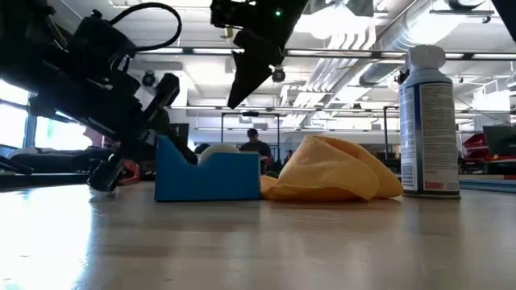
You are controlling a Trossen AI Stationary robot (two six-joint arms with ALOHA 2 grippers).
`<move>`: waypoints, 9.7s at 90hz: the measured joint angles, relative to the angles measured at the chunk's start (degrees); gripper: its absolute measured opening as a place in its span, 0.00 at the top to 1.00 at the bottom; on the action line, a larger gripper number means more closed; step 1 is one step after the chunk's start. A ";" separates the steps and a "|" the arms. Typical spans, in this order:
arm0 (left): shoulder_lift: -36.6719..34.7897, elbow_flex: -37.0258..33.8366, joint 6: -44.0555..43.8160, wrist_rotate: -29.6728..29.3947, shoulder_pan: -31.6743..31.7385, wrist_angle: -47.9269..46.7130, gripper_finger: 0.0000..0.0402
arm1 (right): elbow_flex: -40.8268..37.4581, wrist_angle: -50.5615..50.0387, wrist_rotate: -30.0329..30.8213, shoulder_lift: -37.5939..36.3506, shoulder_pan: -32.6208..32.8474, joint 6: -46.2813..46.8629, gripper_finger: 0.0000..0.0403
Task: Apply microfiber cloth
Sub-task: Wipe the front of the cellphone with an orange microfiber cloth, then adjust the white spray bottle, then return to Home Position
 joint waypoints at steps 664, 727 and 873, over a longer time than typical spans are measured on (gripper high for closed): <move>-83.65 -13.50 -68.87 29.09 11.16 -38.01 0.99 | -100.07 45.81 -30.71 -114.49 -10.82 12.33 0.94; -83.41 -13.50 -65.86 25.29 11.14 -38.18 0.99 | -100.09 45.81 -30.71 -114.49 -10.82 12.45 0.94; -83.41 -13.52 -65.86 25.25 11.12 -38.17 0.99 | -100.09 45.81 -30.71 -114.49 -10.80 12.35 0.94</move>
